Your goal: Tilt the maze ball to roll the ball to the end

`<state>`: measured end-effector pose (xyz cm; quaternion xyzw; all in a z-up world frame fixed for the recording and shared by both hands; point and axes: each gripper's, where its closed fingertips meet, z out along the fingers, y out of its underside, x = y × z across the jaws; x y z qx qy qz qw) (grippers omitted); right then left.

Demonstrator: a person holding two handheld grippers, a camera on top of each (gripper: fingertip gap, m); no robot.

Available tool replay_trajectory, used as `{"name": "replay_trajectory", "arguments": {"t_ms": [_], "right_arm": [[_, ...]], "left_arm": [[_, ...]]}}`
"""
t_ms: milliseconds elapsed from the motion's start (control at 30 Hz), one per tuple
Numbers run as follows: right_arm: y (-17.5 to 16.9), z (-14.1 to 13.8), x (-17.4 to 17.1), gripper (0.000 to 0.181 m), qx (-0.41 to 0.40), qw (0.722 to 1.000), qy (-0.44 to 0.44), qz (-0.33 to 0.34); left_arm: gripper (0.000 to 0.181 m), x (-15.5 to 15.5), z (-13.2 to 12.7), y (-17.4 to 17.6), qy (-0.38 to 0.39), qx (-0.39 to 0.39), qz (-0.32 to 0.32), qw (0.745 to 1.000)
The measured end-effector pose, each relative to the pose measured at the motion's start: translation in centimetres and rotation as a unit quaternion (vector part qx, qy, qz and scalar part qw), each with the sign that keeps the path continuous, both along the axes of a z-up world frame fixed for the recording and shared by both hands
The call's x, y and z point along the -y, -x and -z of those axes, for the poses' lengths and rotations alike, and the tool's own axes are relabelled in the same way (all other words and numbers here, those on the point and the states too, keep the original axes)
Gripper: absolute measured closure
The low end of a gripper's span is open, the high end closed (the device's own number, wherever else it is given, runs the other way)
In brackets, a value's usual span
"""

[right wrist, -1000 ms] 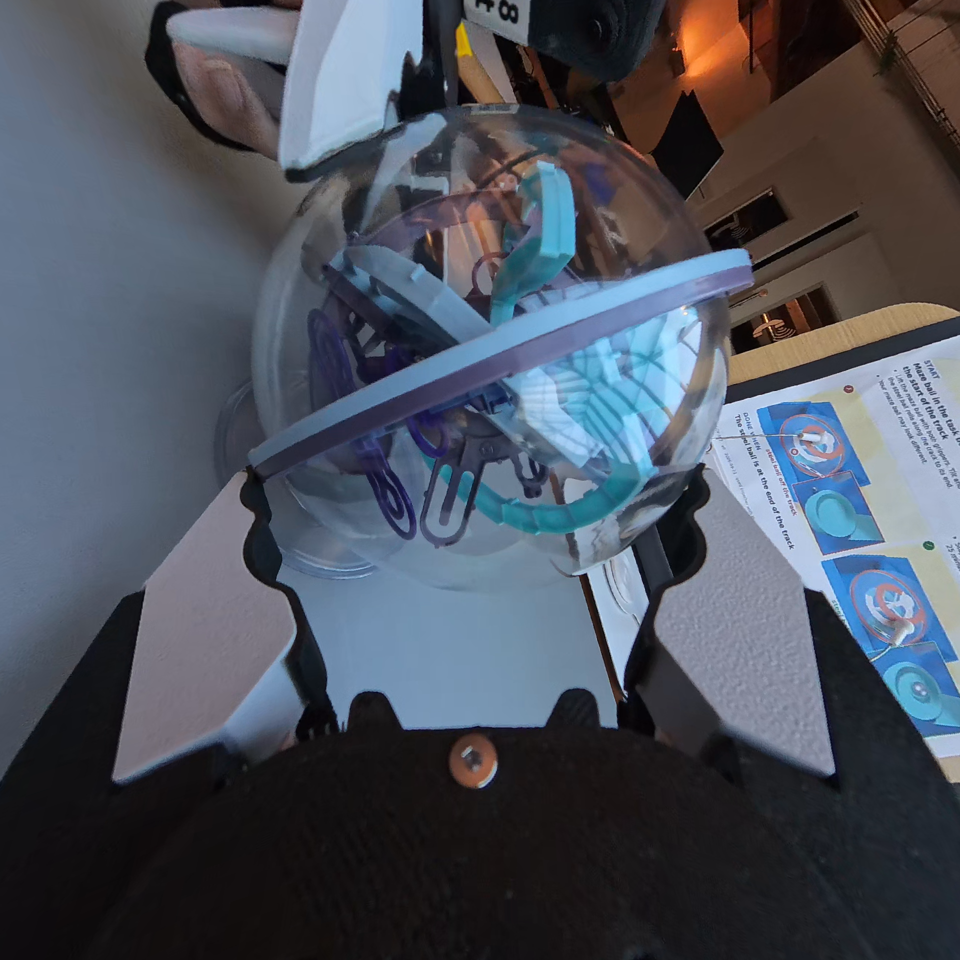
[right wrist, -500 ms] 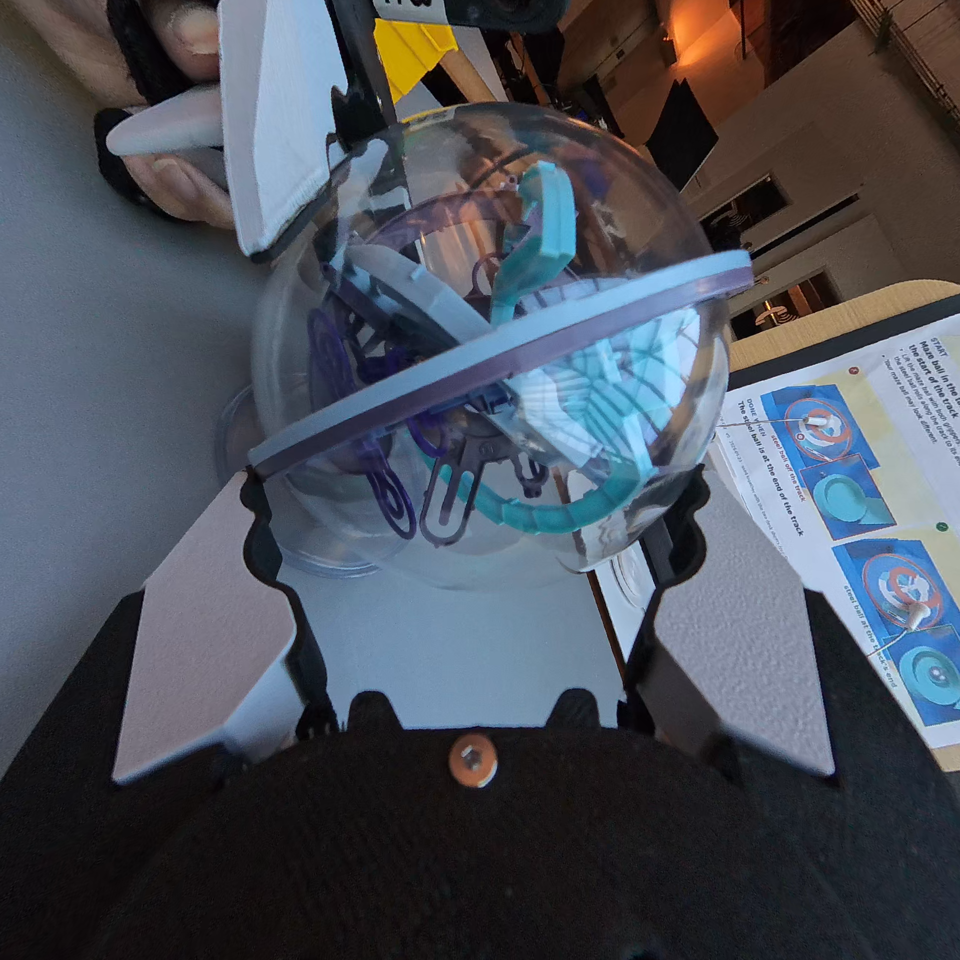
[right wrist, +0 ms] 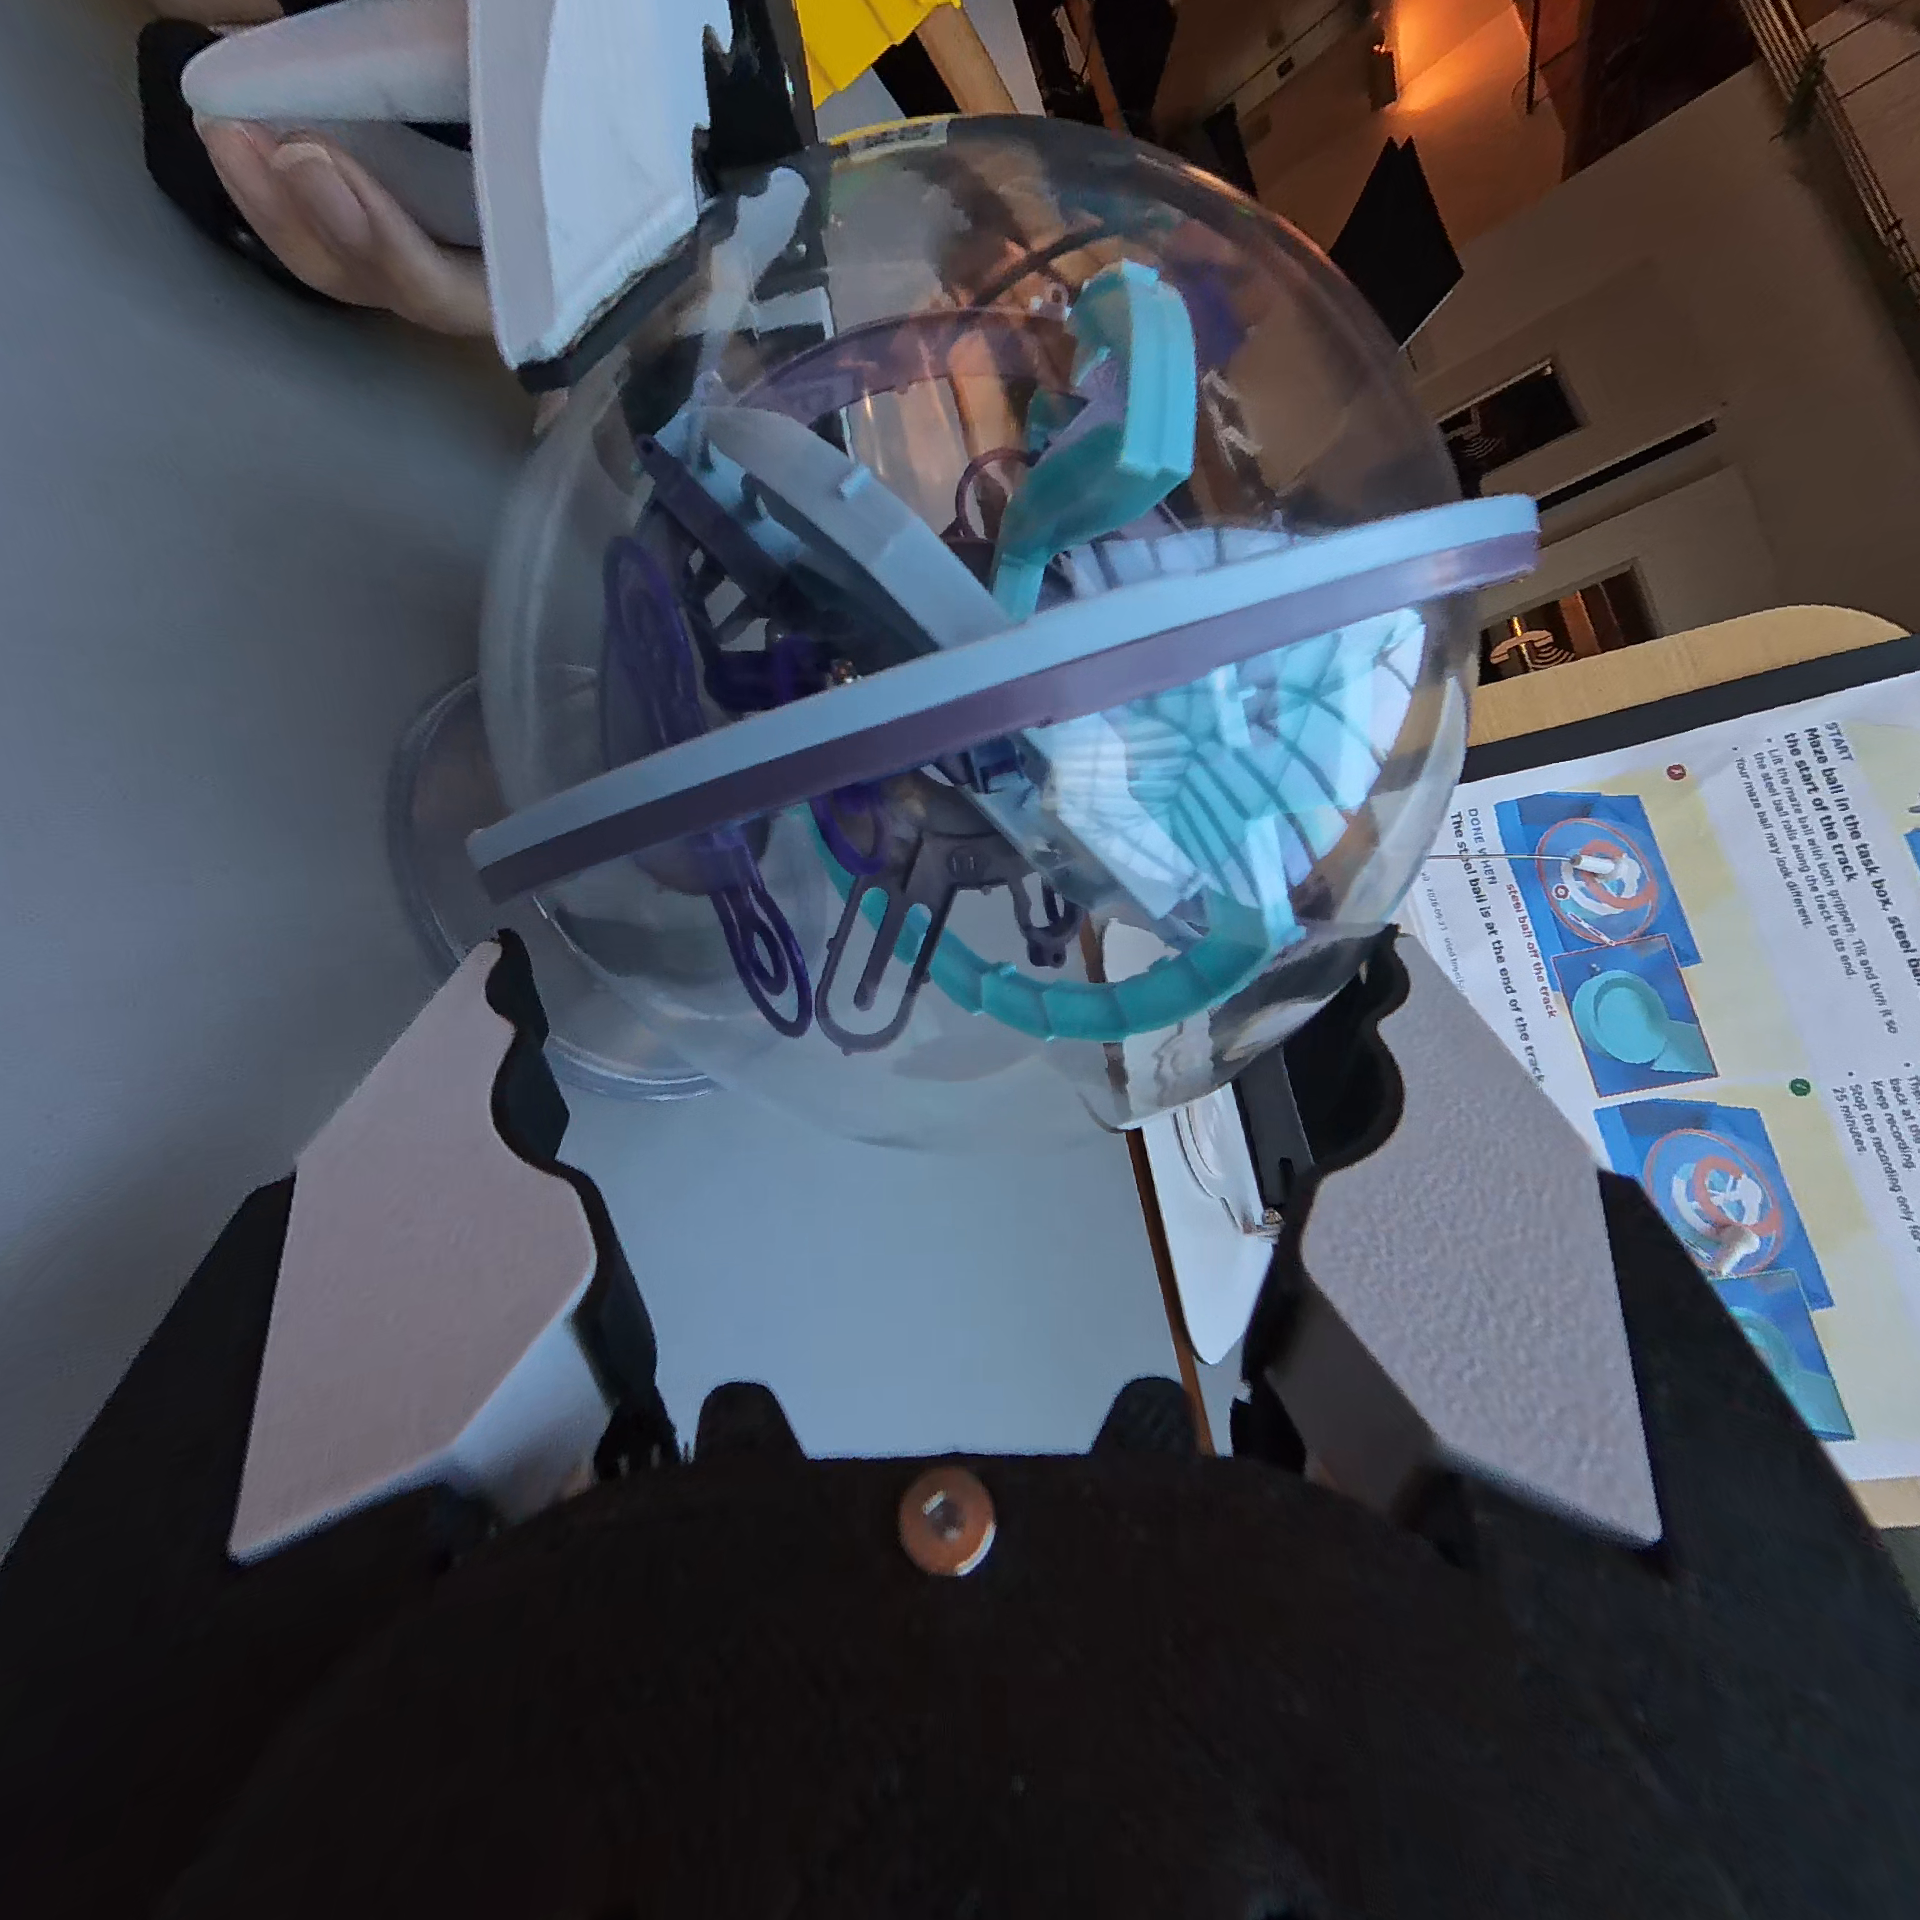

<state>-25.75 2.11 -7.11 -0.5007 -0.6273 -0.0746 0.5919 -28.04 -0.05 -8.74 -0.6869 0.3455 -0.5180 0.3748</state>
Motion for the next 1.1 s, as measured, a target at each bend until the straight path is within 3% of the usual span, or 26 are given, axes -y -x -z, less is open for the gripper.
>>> {"name": "replay_trajectory", "arguments": {"t_ms": [1100], "right_arm": [[0.40, 0.01, -0.87, 0.037, -0.035, 0.999, -0.008, 0.022]], "left_arm": [[0.025, -0.70, 0.03, 0.39, -0.026, -0.017, -0.035, 0.999]]}}
